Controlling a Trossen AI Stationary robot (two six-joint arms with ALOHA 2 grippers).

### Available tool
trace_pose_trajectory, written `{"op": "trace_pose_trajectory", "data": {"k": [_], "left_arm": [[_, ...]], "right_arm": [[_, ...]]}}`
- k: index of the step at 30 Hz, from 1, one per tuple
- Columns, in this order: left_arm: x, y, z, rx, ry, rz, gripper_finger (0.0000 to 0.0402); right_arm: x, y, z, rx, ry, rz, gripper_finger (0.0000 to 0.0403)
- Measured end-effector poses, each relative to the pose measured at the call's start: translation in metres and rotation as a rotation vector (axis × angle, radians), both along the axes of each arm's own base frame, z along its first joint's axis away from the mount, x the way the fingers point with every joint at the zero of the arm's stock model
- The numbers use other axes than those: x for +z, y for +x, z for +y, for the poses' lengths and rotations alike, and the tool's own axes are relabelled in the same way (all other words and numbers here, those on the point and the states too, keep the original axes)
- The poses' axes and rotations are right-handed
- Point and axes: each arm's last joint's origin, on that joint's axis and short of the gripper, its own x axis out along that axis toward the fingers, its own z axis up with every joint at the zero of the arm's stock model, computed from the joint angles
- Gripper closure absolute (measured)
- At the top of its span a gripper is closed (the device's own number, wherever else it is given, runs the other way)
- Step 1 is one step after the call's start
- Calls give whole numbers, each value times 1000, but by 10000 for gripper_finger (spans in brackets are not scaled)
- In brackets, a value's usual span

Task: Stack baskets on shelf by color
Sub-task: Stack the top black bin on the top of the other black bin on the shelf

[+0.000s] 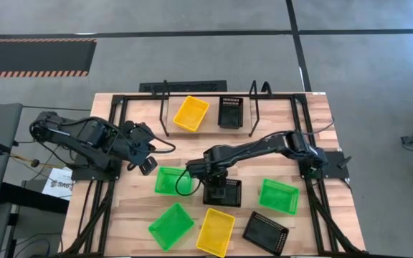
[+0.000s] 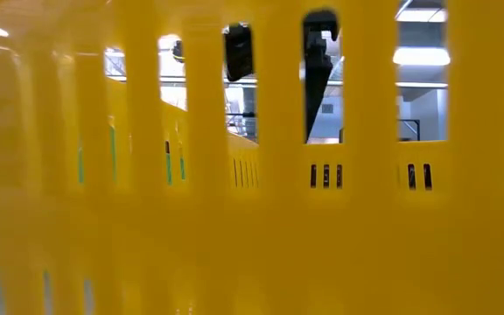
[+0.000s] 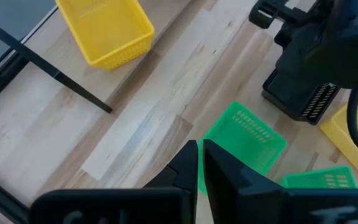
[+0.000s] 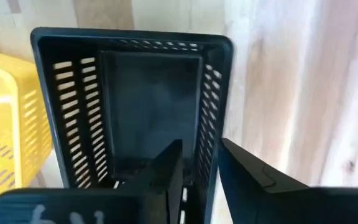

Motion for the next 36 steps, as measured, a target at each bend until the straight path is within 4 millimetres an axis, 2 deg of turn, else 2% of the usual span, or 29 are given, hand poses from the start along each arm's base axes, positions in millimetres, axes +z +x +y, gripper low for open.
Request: {"op": "trace_pose_trajectory", "data": {"k": [8, 13, 18, 28, 32, 36], "left_arm": [[0, 0, 0, 26, -15, -8, 391], [0, 0, 0, 35, -20, -12, 391], [0, 0, 0, 41, -23, -14, 391], [1, 1, 1, 64, 29, -33, 391], [1, 1, 2, 68, 40, -36, 391], [1, 1, 2, 66, 45, -35, 391]], "right_arm": [[-17, 4, -3, 45, -1, 34, 234], [-20, 6, -7, 83, -7, 30, 215], [-19, 6, -9, 74, -7, 33, 212], [9, 1, -2, 22, -10, 52, 217], [9, 6, -6, 18, -51, 13, 214], [-4, 13, -14, 2, -50, -25, 214]]}}
